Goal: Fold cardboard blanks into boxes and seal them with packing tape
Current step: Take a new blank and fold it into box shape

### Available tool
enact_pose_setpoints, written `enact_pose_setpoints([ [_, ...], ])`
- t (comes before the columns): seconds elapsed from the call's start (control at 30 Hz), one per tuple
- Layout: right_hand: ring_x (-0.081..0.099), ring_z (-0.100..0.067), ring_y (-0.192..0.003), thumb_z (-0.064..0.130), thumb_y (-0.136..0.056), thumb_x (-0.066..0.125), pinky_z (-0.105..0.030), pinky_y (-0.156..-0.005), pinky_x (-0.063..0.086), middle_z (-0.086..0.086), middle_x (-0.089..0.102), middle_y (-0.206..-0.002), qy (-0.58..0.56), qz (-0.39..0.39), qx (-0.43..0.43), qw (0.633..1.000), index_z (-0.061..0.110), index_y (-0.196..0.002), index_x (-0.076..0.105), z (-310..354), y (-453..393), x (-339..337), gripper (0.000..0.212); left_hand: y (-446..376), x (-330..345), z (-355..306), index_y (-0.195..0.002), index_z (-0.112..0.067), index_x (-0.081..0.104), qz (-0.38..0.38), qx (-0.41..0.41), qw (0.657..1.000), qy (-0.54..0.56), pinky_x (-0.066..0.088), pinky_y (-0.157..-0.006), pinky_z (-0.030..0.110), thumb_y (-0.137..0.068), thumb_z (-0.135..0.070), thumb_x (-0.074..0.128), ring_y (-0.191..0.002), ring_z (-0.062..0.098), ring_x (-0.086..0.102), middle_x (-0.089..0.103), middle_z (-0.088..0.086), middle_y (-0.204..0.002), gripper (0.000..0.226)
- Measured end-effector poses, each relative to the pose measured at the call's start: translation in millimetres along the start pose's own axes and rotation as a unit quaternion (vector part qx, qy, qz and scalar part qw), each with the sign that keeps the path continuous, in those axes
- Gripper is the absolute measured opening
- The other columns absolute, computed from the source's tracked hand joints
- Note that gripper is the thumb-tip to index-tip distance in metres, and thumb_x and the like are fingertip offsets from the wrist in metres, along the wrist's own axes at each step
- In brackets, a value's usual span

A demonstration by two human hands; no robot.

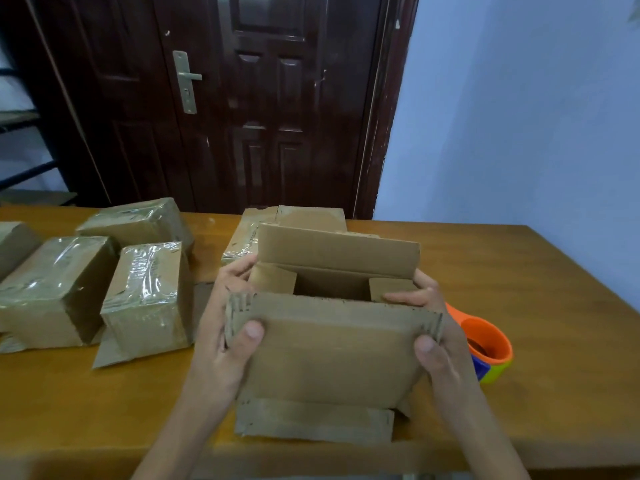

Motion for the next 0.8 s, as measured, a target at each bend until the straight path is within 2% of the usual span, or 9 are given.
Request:
enact_pose_setpoints([
  [0.1, 0.062, -0.024, -0.119, 0.059, -0.080, 0.057, -0.038, -0.084, 0.054, 0.015, 0.059, -0.135, -0.027, -0.036, -0.008, 0.999, 0.027, -0.125, 0.063, 6, 3, 0, 0.056, -3, 4, -3, -0.111, -0.028, 0.063, -0.007, 0.013, 0.999, 0.032, 0.056, -0.087, 0.024, -0.083, -0.049, 0.062, -0.122, 0.011, 0.062, 0.060, -0.011, -0.137, 0.035],
  [0.17, 0.060, -0.021, -0.121, 0.045, -0.077, 0.058, -0.047, -0.091, 0.051, 0.012, 0.061, -0.132, -0.057, -0.055, -0.012, 0.997, 0.035, -0.131, 0.060, 7, 5, 2, 0.055, -2, 3, -3, -0.098, -0.032, 0.060, -0.018, 0.024, 0.999, 0.012, 0.055, -0.092, 0.031, -0.082, -0.043, 0.060, -0.126, 0.014, 0.058, 0.056, -0.013, -0.138, 0.020],
  [0.23, 0.056, -0.010, -0.131, 0.035, -0.075, 0.061, -0.045, -0.100, 0.049, 0.019, 0.061, -0.138, -0.096, -0.065, 0.001, 0.993, 0.044, -0.136, 0.057, 5, 7, 5, 0.062, -2, 4, -2, -0.119, -0.037, 0.055, -0.018, 0.028, 0.999, 0.004, 0.053, -0.098, 0.038, -0.082, -0.043, 0.061, -0.128, 0.017, 0.055, 0.055, -0.011, -0.137, 0.038],
  [0.3, 0.048, 0.002, -0.138, 0.032, -0.073, 0.063, -0.049, -0.114, 0.043, 0.029, 0.054, -0.145, -0.110, -0.075, 0.024, 0.991, 0.059, -0.138, 0.051, 1, 7, 6, 0.072, -3, 6, -3, -0.147, -0.035, 0.042, 0.000, 0.025, 1.000, 0.001, 0.051, -0.100, 0.026, -0.082, -0.046, 0.064, -0.130, 0.011, 0.054, 0.055, -0.016, -0.139, 0.069],
  [0.4, 0.046, 0.000, -0.141, 0.040, -0.068, 0.066, -0.055, -0.119, 0.039, 0.025, 0.048, -0.153, -0.137, -0.074, 0.062, 0.986, 0.069, -0.143, 0.040, -9, 9, 6, 0.085, -5, 10, -6, -0.155, -0.034, 0.039, 0.037, 0.025, 0.999, -0.015, 0.048, -0.101, 0.018, -0.083, -0.068, 0.065, -0.134, 0.007, 0.052, 0.053, -0.016, -0.146, 0.084],
  [0.47, 0.050, -0.011, -0.141, 0.031, -0.076, 0.063, -0.058, -0.114, 0.043, 0.013, 0.053, -0.153, -0.132, -0.056, 0.048, 0.988, 0.048, -0.145, 0.053, -8, 10, 8, 0.072, -7, 7, -3, -0.145, -0.034, 0.046, 0.035, 0.023, 0.999, -0.005, 0.051, -0.096, 0.019, -0.082, -0.058, 0.066, -0.127, 0.007, 0.055, 0.056, -0.014, -0.139, 0.070],
  [0.57, 0.055, -0.023, -0.134, 0.018, -0.084, 0.055, -0.056, -0.106, 0.045, 0.001, 0.064, -0.139, -0.056, -0.066, -0.013, 0.996, 0.011, -0.106, 0.070, -7, 12, 5, 0.028, -10, 5, 3, -0.116, -0.026, 0.051, 0.027, 0.027, 0.999, -0.011, 0.051, -0.092, 0.020, -0.083, -0.066, 0.067, -0.121, 0.016, 0.055, 0.054, 0.000, -0.133, 0.055],
  [0.73, 0.055, -0.022, -0.136, 0.030, -0.086, 0.054, -0.047, -0.106, 0.043, 0.003, 0.064, -0.142, -0.016, -0.087, -0.028, 0.996, 0.018, -0.097, 0.073, -19, 20, -3, 0.025, -2, 14, 10, -0.125, -0.019, 0.055, 0.120, 0.000, 0.991, -0.063, 0.049, -0.097, 0.018, -0.084, -0.085, 0.053, -0.140, 0.015, 0.046, 0.041, -0.005, -0.155, 0.078],
  [0.8, 0.056, -0.021, -0.135, 0.023, -0.085, 0.054, -0.046, -0.106, 0.042, 0.004, 0.066, -0.140, -0.028, -0.096, -0.025, 0.995, 0.015, -0.096, 0.073, -20, 23, -5, 0.023, 3, 15, 5, -0.128, -0.017, 0.054, 0.139, 0.000, 0.988, -0.073, 0.058, -0.088, 0.032, -0.083, -0.084, 0.056, -0.131, 0.016, 0.052, 0.045, -0.005, -0.149, 0.080],
])
Point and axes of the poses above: each hand's wrist, its own y-axis away from the middle knuckle, its own x-axis out of the palm, z = x × y, the point moved 7 cm from there along -y, towards the middle knuckle
